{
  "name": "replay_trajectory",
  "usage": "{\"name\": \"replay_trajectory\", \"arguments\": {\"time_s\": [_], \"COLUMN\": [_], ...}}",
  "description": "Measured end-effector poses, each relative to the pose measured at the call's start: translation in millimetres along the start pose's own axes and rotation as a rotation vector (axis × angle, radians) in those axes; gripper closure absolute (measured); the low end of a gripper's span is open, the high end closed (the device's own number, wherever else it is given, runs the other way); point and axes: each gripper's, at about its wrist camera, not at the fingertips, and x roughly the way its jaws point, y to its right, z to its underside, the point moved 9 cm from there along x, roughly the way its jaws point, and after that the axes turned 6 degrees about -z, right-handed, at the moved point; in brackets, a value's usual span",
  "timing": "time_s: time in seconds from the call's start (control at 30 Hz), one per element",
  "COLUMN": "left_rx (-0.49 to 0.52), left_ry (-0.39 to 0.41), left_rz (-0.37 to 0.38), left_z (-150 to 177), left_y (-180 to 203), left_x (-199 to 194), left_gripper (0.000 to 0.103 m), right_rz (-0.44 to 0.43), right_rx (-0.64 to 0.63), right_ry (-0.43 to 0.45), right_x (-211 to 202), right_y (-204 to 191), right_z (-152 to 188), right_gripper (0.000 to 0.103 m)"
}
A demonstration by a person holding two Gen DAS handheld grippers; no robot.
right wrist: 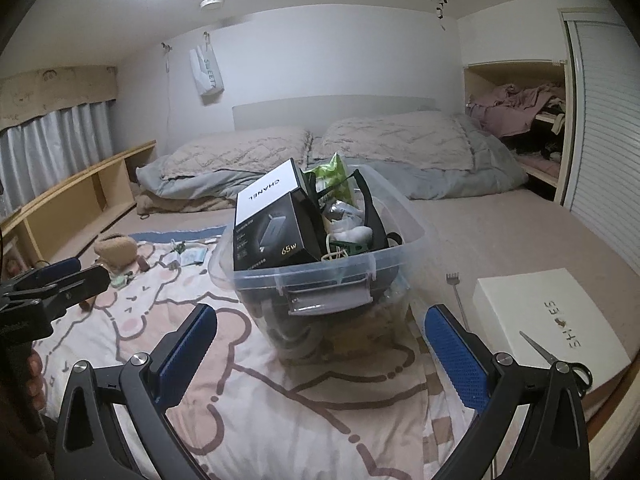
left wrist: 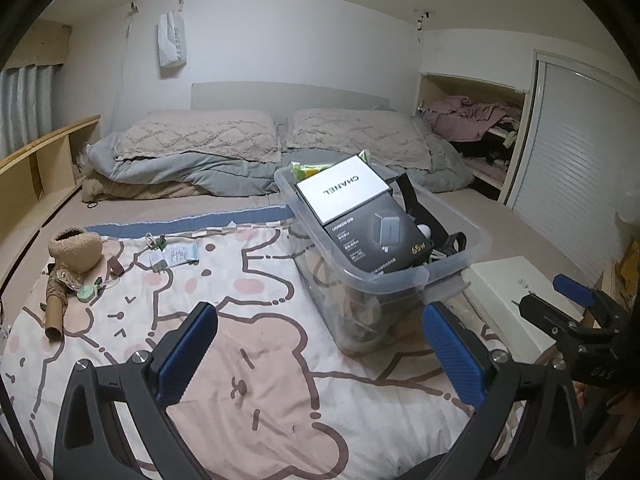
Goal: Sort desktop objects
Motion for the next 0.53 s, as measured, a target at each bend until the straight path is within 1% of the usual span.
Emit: {"name": "replay_trajectory", "arguments": {"time_s": [0.2, 0.53], "left_rx": [-0.005, -0.005], "left_ry": [-0.016, -0.010], "left_rz": [-0.001, -0.010], "left_z": [5.6, 8.3], "left_y": [-1.4, -1.8], "left_x": [4.3, 6.1], "left_gripper": [0.000, 0.000], "right_rz": [0.004, -0.004], "right_rx": [-0.009, -0.010], "right_ry": [-0.016, -0.022], "right_x": [3.3, 3.4], "right_y": [-3.1, -6.5], "right_z": [5.8, 6.8], "right_gripper": [0.000, 0.000]}}
